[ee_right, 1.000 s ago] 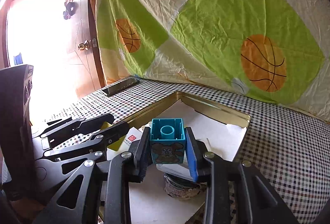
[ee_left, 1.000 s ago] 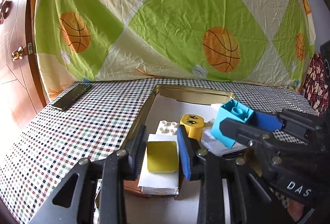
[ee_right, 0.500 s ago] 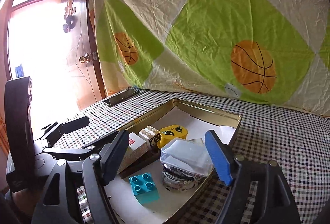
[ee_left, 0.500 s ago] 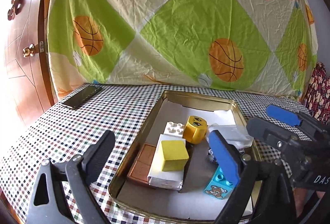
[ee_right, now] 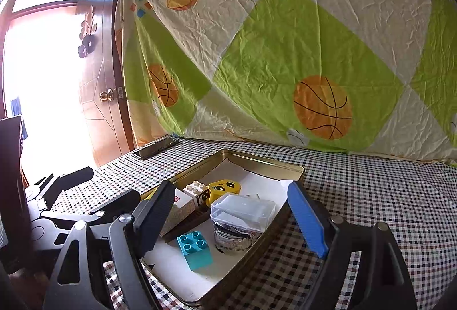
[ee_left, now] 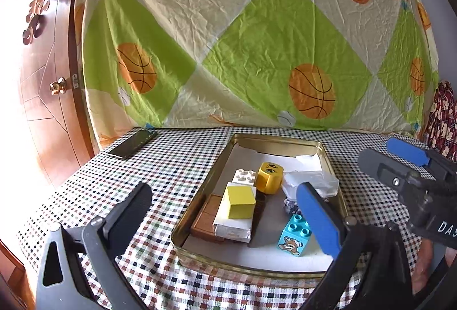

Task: Organize rigid objects

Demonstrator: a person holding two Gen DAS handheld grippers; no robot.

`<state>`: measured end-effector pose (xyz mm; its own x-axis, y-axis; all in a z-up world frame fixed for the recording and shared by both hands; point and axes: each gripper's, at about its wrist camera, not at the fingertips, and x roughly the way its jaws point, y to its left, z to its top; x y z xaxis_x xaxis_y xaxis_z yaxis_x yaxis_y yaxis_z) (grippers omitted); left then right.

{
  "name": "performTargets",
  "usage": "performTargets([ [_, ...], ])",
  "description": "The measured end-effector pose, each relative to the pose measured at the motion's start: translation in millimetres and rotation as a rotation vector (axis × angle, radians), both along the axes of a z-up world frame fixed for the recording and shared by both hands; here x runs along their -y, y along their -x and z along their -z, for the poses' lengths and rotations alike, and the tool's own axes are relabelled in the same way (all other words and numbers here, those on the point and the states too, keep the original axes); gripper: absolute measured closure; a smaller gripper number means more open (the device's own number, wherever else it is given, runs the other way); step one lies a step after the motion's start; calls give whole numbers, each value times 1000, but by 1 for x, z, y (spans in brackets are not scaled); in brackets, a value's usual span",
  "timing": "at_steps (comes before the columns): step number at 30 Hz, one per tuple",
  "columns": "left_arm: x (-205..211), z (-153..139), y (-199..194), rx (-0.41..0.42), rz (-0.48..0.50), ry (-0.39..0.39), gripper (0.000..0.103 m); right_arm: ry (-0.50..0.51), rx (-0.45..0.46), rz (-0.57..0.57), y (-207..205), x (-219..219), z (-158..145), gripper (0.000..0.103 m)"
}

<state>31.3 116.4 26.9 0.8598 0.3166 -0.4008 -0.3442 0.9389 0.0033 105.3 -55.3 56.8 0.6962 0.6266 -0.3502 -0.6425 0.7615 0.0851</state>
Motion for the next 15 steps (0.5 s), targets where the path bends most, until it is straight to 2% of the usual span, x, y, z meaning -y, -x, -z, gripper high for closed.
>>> performTargets([
  [15, -28, 1, 11, -17, -62, 55, 0, 24, 15, -37, 14, -11, -1, 20],
])
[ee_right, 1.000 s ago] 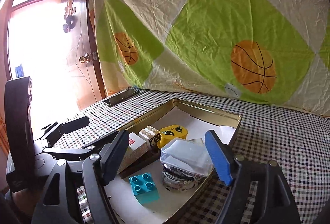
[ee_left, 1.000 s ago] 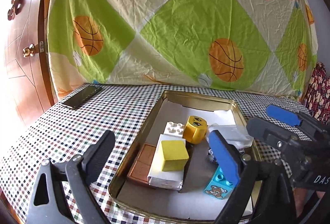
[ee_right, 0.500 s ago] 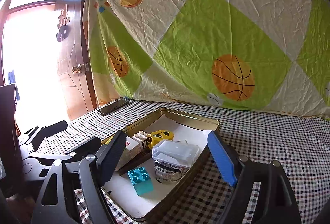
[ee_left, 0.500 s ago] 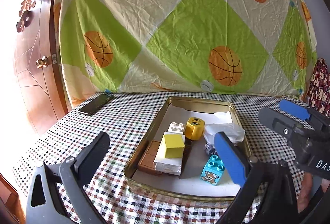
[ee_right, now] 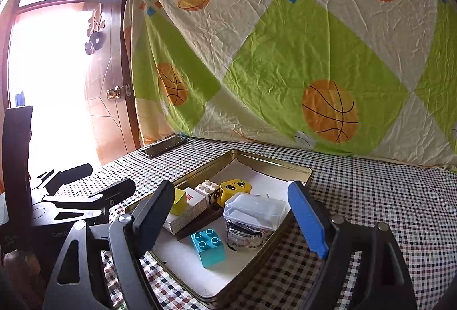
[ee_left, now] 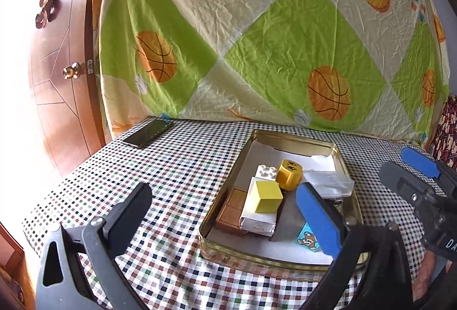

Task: Organize rigid objects

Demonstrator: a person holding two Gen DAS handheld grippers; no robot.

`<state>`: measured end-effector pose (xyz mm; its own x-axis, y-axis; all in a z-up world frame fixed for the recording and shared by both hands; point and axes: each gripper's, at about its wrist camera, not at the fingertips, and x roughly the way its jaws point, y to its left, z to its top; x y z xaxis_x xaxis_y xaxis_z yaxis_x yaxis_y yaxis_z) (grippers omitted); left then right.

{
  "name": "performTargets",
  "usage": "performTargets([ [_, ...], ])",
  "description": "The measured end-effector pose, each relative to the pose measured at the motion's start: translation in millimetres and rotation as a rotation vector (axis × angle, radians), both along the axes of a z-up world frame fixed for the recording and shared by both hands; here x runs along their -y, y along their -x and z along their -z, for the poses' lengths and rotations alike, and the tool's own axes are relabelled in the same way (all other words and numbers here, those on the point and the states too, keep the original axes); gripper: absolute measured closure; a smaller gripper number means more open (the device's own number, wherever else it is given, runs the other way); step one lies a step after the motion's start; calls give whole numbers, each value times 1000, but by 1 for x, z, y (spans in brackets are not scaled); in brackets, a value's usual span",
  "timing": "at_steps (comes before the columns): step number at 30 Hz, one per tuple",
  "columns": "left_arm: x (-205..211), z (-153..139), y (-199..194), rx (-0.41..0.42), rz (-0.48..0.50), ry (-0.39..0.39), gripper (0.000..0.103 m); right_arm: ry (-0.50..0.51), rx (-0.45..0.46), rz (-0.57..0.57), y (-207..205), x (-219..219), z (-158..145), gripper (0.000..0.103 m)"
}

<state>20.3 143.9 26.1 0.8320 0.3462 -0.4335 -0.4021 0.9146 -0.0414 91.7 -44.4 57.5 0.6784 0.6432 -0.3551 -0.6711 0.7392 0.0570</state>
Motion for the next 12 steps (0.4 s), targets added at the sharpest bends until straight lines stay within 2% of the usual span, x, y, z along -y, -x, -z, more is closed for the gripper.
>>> performTargets([
  [12, 6, 3, 1, 3, 8, -38, 0, 10, 4, -6, 3, -3, 1, 20],
])
